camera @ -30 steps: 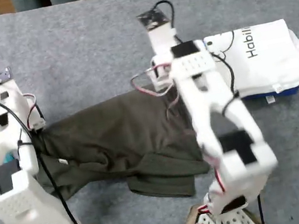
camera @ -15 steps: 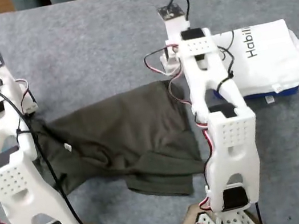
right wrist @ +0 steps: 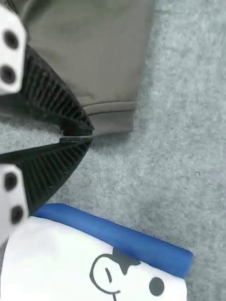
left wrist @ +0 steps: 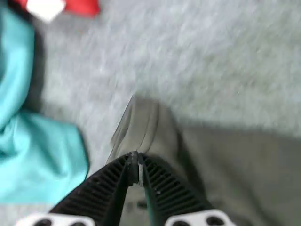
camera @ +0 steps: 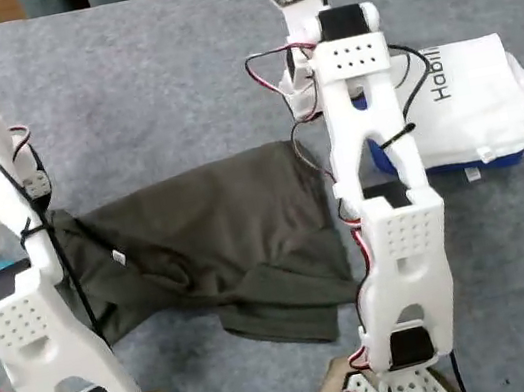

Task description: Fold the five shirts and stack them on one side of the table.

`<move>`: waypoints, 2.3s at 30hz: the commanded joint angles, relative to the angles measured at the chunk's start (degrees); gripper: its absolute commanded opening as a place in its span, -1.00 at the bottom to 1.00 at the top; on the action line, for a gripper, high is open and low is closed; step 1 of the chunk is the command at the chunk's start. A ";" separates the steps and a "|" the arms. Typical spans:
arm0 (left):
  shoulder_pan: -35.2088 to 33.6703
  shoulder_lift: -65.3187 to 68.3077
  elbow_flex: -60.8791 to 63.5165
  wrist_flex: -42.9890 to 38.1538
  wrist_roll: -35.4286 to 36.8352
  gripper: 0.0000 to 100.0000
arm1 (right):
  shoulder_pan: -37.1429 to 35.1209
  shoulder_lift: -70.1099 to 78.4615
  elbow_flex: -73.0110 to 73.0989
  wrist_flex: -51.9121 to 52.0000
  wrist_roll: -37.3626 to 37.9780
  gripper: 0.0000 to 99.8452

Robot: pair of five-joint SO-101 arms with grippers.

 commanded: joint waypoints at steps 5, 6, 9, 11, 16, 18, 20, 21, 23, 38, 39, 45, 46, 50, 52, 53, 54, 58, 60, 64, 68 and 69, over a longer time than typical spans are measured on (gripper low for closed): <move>-3.30 -7.82 22.11 -1.49 -4.75 -0.94 | -0.70 -7.08 6.20 1.05 0.62 -0.97; -3.91 -9.32 26.59 -3.43 -4.75 -0.94 | -0.70 -8.40 8.13 1.05 0.62 -0.97; -4.97 -15.03 41.45 -11.60 -4.84 -0.94 | -0.62 -11.91 13.41 1.05 0.70 -0.96; -4.97 -21.19 50.51 -16.26 -5.19 -0.94 | -0.62 -13.49 15.96 0.70 0.70 -0.96; -4.35 -34.99 67.74 -31.47 -4.75 -0.94 | -0.79 -14.11 17.71 0.26 0.53 -0.96; -3.30 -35.78 71.16 -36.31 -4.75 -0.94 | -1.67 -14.11 17.89 0.26 0.44 -0.96; -2.68 -33.76 72.57 -38.86 -4.75 -0.94 | -2.64 -14.11 17.89 0.26 0.26 -0.96; -2.68 -31.82 72.22 -39.21 -4.75 -0.94 | -3.25 -14.11 17.89 0.26 0.26 -0.96; -3.03 -27.52 69.23 -38.51 -4.66 -0.94 | -4.57 -14.11 17.89 0.26 0.26 -0.96; 15.69 -21.36 51.91 -38.68 1.85 -0.94 | -6.24 -14.02 17.89 0.53 0.18 -0.96; 16.04 -21.54 52.09 -39.12 2.11 -0.94 | -6.24 -14.02 17.98 0.62 0.18 -0.96; 10.59 -21.98 49.54 -37.01 2.11 -0.94 | -6.51 -14.02 17.98 0.44 0.18 -0.96; 9.36 -21.98 48.66 -35.60 2.11 -0.94 | -6.51 -14.02 17.98 0.44 0.18 -0.96; 4.70 -23.47 44.00 -28.66 2.11 -0.94 | -6.51 -14.02 17.98 0.35 0.35 -0.96; 2.86 -27.08 41.98 -26.20 1.67 -0.94 | -6.51 -13.93 17.98 0.26 0.53 -0.96; 2.33 -29.63 41.27 -25.14 1.67 -0.94 | -6.51 -13.93 17.98 0.26 0.53 -0.96; 2.07 -32.70 40.57 -23.91 1.67 -0.94 | -6.51 -13.93 17.98 0.26 0.62 -0.96; 2.07 -46.68 42.42 -18.55 -1.23 -0.94 | -6.51 -13.93 17.98 0.26 0.62 -0.96; 0.92 -51.69 48.22 -16.97 -3.78 -0.94 | -6.51 -13.93 17.98 0.26 0.62 -0.96; -4.53 -54.15 65.63 -21.36 -7.82 -0.94 | -6.51 -13.93 17.98 0.26 0.62 -0.96; -6.29 -53.01 77.85 -29.71 -11.87 -0.89 | -6.51 -13.41 17.98 0.26 0.62 -0.96; -6.20 -52.84 79.25 -30.95 -11.43 -0.82 | -6.51 -12.97 17.98 0.35 0.62 -0.96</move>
